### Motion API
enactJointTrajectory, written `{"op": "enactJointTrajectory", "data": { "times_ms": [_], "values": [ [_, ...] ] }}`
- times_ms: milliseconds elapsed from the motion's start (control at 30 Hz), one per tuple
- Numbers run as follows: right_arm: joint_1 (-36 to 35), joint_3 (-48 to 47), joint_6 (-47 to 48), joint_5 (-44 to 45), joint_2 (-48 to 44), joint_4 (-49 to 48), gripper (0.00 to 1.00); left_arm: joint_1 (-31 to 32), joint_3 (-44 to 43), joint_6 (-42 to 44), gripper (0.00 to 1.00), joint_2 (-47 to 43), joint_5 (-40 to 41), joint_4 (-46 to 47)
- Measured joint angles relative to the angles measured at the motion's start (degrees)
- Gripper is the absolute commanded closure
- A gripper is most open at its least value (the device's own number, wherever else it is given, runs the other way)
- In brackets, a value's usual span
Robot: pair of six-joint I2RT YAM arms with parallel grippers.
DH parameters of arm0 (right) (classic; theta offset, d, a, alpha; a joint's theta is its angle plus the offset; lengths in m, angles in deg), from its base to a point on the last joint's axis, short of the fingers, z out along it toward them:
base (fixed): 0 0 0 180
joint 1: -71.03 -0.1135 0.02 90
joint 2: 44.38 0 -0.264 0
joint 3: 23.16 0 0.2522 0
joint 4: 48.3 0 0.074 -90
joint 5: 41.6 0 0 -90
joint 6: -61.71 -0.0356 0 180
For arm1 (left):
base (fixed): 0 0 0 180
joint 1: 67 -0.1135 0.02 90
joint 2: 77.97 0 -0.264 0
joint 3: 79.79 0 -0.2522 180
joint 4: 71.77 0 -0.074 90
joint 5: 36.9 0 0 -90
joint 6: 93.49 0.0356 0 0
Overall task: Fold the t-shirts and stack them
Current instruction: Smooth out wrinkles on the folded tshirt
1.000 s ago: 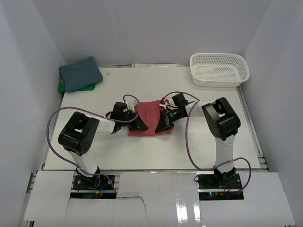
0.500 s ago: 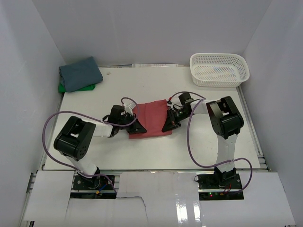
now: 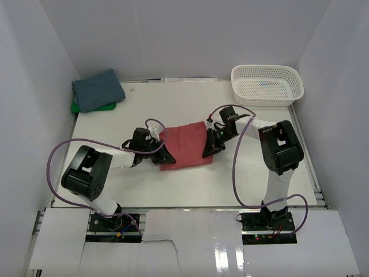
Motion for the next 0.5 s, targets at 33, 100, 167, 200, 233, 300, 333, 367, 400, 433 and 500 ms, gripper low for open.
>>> {"op": "enactJointTrajectory", "data": {
  "times_ms": [33,100,167,200,233,300,333,367,400,433,500],
  "values": [
    [0.04,-0.52,0.24,1.07,-0.33,1.07,0.90,0.00,-0.74,0.00,1.00,0.00,0.13,-0.94],
    [0.42,-4.07,0.63,2.75,-1.64,3.41,0.90,0.00,-2.75,0.15,1.00,0.00,0.72,-3.10],
    [0.72,-7.78,0.72,3.28,-2.34,4.68,0.89,-0.04,-5.35,0.39,1.00,0.00,1.44,-5.33],
    [0.76,-9.77,0.74,3.28,-2.58,4.87,0.89,-0.07,-6.69,0.57,1.00,-0.07,1.84,-6.36],
    [0.92,-11.45,0.72,3.21,-2.69,4.92,0.90,-0.13,-8.31,0.74,1.00,-0.20,2.43,-7.61],
    [1.01,-14.71,0.61,3.06,-2.62,4.85,0.90,-0.37,-11.67,1.05,1.00,-0.37,3.52,-9.68],
    [1.03,-16.02,0.39,2.71,-2.49,4.63,0.91,-0.57,-13.16,1.16,1.00,-0.42,4.02,-10.54],
    [1.03,-17.09,0.07,2.10,-2.19,4.26,0.91,-0.90,-14.71,1.22,1.00,-0.42,4.39,-11.32],
    [1.03,-17.99,-0.31,1.55,-1.70,3.91,0.91,-1.38,-16.02,1.22,1.00,-0.37,4.63,-12.02],
    [1.03,-19.06,-0.76,0.94,-0.85,3.43,0.92,-2.03,-17.35,1.14,1.00,-0.20,4.66,-12.41],
    [1.03,-21.24,-1.68,-0.07,1.90,2.14,0.92,-3.82,-19.69,0.59,1.00,0.96,4.44,-12.37]
  ]
}}
